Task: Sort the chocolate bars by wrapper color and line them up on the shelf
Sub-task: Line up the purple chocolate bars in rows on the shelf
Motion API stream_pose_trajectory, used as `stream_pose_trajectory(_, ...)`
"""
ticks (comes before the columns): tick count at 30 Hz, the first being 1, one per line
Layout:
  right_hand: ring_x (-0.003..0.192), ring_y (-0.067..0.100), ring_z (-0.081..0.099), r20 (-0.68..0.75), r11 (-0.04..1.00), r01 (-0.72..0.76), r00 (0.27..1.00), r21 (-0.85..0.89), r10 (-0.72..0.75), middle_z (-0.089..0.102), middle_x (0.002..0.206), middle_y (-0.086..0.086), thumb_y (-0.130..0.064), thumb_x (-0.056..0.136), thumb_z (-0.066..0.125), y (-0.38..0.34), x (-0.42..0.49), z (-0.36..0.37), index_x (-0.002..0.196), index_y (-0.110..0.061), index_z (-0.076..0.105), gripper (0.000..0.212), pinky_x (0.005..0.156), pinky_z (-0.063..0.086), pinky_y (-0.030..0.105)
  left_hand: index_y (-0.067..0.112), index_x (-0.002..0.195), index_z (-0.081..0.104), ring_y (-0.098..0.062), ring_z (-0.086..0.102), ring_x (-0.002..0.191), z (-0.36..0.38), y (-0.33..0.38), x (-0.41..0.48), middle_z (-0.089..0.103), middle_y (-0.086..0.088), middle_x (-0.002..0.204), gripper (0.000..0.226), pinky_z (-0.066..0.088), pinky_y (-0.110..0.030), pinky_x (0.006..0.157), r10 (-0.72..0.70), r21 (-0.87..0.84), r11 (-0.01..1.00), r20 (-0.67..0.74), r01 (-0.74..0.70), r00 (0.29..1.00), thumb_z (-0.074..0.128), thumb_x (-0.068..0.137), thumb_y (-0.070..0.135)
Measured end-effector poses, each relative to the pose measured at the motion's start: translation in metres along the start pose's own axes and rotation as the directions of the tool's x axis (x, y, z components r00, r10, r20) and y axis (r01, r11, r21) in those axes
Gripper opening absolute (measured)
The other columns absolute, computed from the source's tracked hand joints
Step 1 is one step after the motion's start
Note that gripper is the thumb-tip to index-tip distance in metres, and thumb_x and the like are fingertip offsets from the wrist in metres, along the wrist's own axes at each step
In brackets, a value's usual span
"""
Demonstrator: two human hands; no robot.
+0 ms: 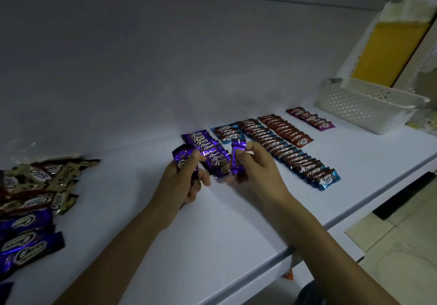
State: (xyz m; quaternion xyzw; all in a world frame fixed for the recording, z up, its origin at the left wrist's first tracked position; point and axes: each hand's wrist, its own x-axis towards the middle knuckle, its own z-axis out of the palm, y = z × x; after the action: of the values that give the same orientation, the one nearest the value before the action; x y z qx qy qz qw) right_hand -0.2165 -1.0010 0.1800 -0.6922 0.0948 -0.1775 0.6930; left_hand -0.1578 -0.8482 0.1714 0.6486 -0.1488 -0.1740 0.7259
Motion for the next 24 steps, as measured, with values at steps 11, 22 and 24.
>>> stream_pose_trajectory(11,0.088,0.006,0.058,0.306,0.662,0.338,0.937,-0.669,-0.169,0.065,0.098,-0.007,-0.027,0.08,0.074,0.019,0.001,-0.037,0.1,-0.022,0.074,0.021,0.074,0.045,0.019,0.014,0.084,0.055,-0.008,0.037,0.045,0.0,0.002,-0.002,0.067,0.006,0.068,0.022,0.022,-0.018,0.039,0.024,-0.032,0.999,-0.074,-0.027,0.997,0.043,0.101,0.023)
stream_pose_trajectory(22,0.095,0.014,0.051,0.27,0.611,0.28,0.956,-0.74,-0.11,0.058,0.101,-0.003,-0.035,0.083,0.07,0.026,0.001,-0.044,0.097,-0.03,0.067,0.015,0.083,0.044,0.037,0.012,0.09,0.054,-0.005,0.037,0.04,-0.002,0.0,0.0,0.056,0.006,0.059,0.022,0.025,-0.015,0.034,-0.028,-0.144,0.989,-0.057,0.02,0.998,0.038,0.101,0.022)
stream_pose_trajectory(24,0.089,0.014,0.056,0.24,0.682,0.246,0.965,-0.689,-0.105,0.063,0.094,-0.004,-0.032,0.082,0.071,0.025,-0.001,-0.045,0.087,-0.03,0.061,0.012,0.08,0.047,0.038,0.012,0.09,0.054,-0.005,0.037,0.041,-0.002,-0.001,0.0,0.057,0.007,0.059,0.021,0.024,-0.015,0.035,-0.011,-0.1,0.995,-0.073,0.004,0.997,0.039,0.101,0.021)
